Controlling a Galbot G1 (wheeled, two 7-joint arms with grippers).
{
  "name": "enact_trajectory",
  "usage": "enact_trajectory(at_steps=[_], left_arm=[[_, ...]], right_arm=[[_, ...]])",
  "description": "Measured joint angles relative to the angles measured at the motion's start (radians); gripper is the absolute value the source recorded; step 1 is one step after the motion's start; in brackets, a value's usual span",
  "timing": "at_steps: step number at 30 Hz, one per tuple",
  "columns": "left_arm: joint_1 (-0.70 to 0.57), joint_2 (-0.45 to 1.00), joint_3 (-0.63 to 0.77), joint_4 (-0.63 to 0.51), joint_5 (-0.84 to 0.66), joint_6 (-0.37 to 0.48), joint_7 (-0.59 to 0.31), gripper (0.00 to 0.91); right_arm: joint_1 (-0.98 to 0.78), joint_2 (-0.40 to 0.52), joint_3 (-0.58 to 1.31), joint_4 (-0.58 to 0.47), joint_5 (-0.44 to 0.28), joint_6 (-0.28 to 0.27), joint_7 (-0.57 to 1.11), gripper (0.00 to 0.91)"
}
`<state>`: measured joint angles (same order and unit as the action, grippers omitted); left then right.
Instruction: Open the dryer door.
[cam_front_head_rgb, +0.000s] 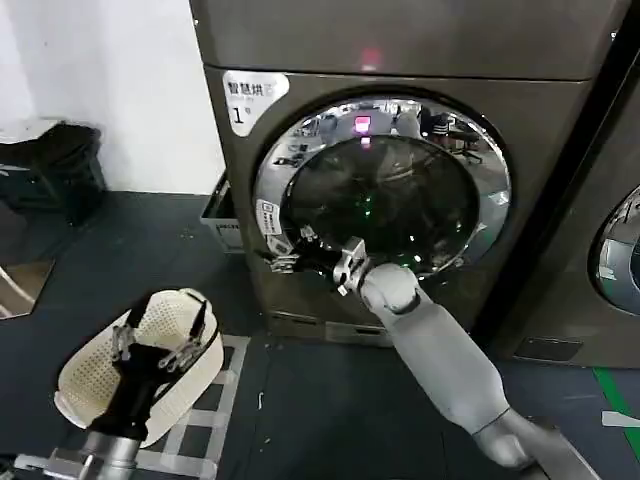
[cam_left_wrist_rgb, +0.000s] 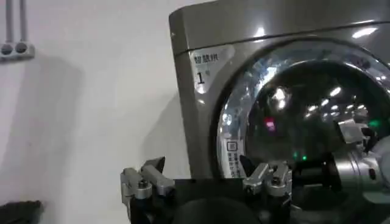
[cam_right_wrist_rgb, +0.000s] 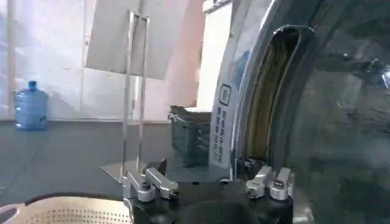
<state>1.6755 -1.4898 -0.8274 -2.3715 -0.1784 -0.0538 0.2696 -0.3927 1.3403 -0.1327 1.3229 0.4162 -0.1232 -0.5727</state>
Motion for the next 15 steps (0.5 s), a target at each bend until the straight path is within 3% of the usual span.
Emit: enact_trajectory(at_steps=[6, 15], left_arm=[[-0.035, 0.033, -0.03, 0.025, -0.046, 0.057, 0.001, 0.907], [-0.104, 0.118, -0.044, 0.088, -0.152, 0.235, 0.059, 0.907]], right_arm=[[-0.03, -0.028, 0.013, 0.058, -0.018, -0.022, -0.106, 0.907], [-0.14, -0.064, 0.116, 0.215, -0.034, -0.061, -0.295, 0.907]])
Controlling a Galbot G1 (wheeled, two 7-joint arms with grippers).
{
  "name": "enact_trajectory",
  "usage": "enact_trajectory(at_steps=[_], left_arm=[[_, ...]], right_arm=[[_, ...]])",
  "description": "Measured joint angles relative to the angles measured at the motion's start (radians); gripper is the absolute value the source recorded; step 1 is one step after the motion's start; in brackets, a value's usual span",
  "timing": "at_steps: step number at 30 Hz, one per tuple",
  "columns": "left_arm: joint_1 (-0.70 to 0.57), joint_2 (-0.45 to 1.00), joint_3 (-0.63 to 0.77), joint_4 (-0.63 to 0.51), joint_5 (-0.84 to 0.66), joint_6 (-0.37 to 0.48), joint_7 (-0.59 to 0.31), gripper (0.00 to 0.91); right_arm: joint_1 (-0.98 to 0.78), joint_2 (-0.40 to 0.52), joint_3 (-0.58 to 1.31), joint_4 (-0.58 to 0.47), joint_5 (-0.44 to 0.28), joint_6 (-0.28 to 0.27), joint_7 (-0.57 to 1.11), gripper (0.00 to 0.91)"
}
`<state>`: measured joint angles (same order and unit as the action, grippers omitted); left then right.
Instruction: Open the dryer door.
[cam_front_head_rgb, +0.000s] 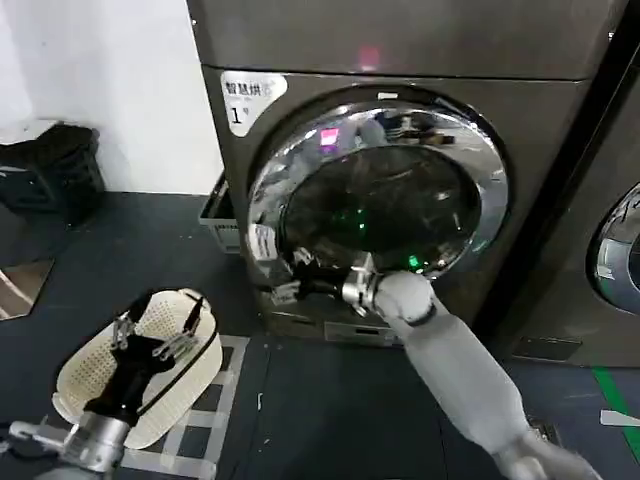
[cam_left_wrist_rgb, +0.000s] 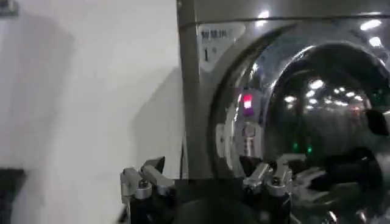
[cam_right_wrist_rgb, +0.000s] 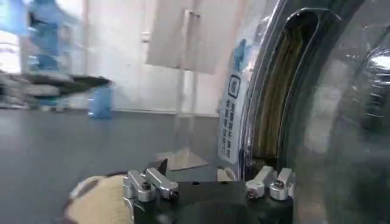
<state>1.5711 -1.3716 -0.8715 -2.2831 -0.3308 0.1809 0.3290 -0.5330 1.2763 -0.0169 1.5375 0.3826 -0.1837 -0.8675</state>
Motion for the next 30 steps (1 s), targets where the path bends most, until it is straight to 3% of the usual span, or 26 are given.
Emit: enact_trajectory(at_steps=[5, 9, 15, 21, 30], left_arm=[[-0.077, 0.1, 0.005, 0.072, -0.069, 0.02, 0.006, 0.907], [-0.131, 0.176, 0.021, 0.146, -0.141, -0.039, 0.053, 0.907], [-0.182, 0.238, 0.052, 0.245, -0.14, -0.051, 0.066, 0.907], [-0.25, 0.298, 0.104, 0.306, -0.271, -0.05, 0.067, 0.907], [-0.406, 0.41, 0.26, 0.407, -0.382, -0.122, 0.156, 0.907]], right_arm=[[-0.066, -0.045, 0.059, 0.078, -0.026, -0.001, -0.111, 0.907], [-0.119, -0.09, 0.112, 0.136, -0.037, -0.01, -0.223, 0.907], [-0.194, -0.134, 0.187, 0.197, -0.026, -0.01, -0.389, 0.907], [-0.263, -0.167, 0.245, 0.24, -0.009, -0.015, -0.554, 0.907], [-0.396, -0.197, 0.391, 0.32, 0.032, 0.029, -0.592, 0.907]])
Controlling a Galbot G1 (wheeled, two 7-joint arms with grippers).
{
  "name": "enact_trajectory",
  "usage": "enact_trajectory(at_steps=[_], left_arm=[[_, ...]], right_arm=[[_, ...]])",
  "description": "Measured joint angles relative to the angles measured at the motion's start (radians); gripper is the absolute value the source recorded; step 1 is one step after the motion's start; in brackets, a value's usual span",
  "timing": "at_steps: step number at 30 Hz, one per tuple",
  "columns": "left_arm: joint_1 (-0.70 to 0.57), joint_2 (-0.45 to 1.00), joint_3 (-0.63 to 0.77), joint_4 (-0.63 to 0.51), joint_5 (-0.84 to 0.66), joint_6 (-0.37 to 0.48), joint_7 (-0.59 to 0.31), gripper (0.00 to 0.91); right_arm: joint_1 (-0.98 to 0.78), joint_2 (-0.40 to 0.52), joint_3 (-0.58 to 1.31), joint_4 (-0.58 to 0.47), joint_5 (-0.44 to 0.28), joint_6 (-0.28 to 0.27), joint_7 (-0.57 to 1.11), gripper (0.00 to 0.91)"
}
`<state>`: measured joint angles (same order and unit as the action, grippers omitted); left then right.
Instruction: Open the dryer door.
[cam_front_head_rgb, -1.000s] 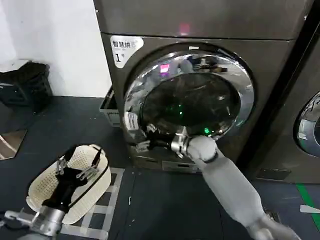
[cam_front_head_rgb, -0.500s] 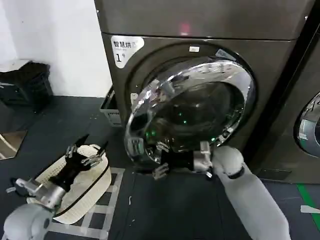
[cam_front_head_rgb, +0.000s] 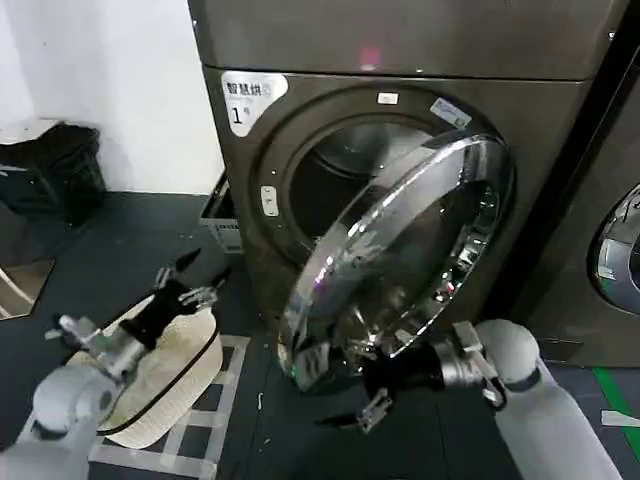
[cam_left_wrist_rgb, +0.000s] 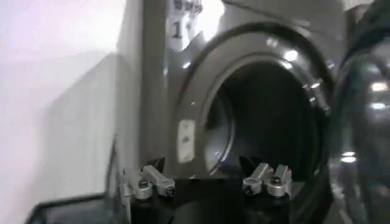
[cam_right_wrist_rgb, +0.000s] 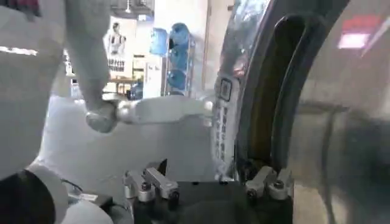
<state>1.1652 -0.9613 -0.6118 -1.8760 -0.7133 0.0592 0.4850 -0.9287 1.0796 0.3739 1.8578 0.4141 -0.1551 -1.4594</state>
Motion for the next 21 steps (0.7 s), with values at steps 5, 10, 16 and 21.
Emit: enact_trajectory(at_steps=[5, 10, 16, 21], left_arm=[[-0.127, 0.021, 0.17, 0.085, -0.022, -0.006, 0.031, 0.907], [-0.246, -0.001, 0.319, 0.127, -0.029, -0.012, 0.052, 0.907], [-0.322, -0.028, 0.439, 0.154, -0.026, -0.015, 0.112, 0.907], [-0.383, -0.033, 0.537, 0.169, -0.034, -0.022, 0.123, 0.907]], right_arm=[[-0.113, 0.017, 0.164, 0.064, 0.021, 0.02, -0.002, 0.907], [-0.236, 0.079, 0.403, 0.127, 0.035, 0.019, -0.001, 0.907], [-0.363, 0.175, 0.666, 0.197, 0.074, 0.03, 0.123, 0.907], [-0.432, 0.213, 0.805, 0.252, 0.091, 0.009, 0.403, 0.907]])
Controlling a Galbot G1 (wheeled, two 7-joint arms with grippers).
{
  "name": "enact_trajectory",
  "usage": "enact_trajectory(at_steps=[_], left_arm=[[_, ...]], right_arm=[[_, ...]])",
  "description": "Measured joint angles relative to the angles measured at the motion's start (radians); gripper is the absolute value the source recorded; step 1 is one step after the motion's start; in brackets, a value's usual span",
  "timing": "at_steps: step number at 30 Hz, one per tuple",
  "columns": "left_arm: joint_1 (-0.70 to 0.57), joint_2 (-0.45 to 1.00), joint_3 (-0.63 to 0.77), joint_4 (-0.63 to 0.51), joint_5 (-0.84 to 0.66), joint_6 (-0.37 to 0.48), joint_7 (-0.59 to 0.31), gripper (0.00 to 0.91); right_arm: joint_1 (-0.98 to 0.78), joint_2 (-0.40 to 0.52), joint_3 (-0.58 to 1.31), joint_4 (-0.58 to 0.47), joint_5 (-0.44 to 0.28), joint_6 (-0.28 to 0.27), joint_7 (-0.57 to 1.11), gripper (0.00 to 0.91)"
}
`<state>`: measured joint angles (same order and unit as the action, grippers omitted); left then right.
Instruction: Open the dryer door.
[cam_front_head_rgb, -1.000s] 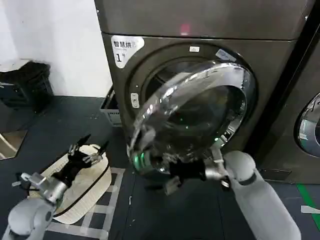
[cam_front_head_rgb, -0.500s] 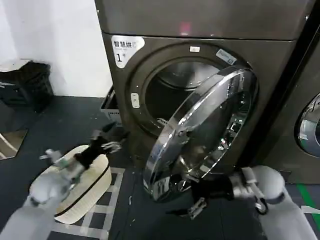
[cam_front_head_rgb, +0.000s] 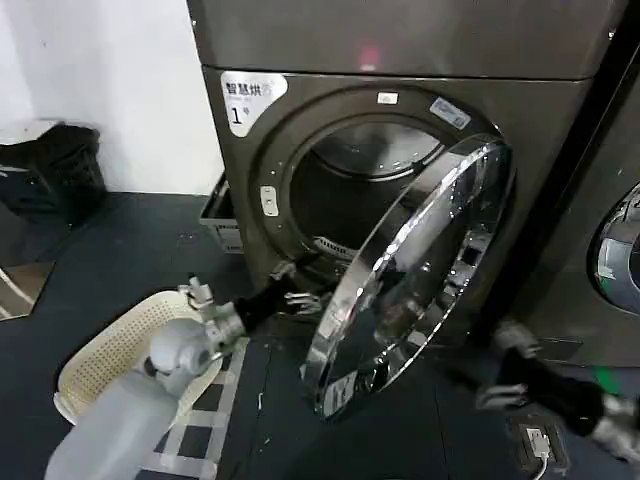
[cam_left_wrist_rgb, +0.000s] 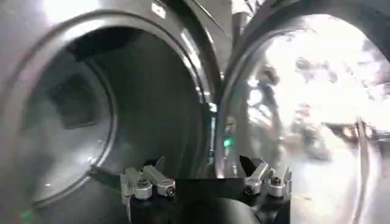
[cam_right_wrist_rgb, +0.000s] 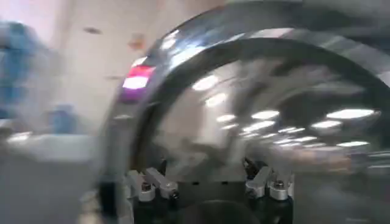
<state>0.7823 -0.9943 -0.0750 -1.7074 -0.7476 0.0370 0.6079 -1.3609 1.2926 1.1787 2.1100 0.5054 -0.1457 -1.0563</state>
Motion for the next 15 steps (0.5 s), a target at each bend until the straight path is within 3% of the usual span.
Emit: enact_trajectory(at_steps=[6, 11, 15], left_arm=[[-0.079, -0.005, 0.133, -0.002, -0.003, -0.013, 0.001, 0.907], [-0.141, -0.004, 0.234, -0.003, -0.018, -0.02, -0.001, 0.907], [-0.189, -0.03, 0.318, -0.003, -0.031, -0.015, -0.012, 0.907]], right_arm=[[-0.014, -0.031, 0.15, -0.008, -0.034, -0.099, 0.451, 0.907], [-0.048, -0.054, 0.252, -0.029, -0.106, -0.019, 0.661, 0.907], [-0.051, -0.077, 0.324, -0.045, -0.113, 0.003, 0.772, 0.907]])
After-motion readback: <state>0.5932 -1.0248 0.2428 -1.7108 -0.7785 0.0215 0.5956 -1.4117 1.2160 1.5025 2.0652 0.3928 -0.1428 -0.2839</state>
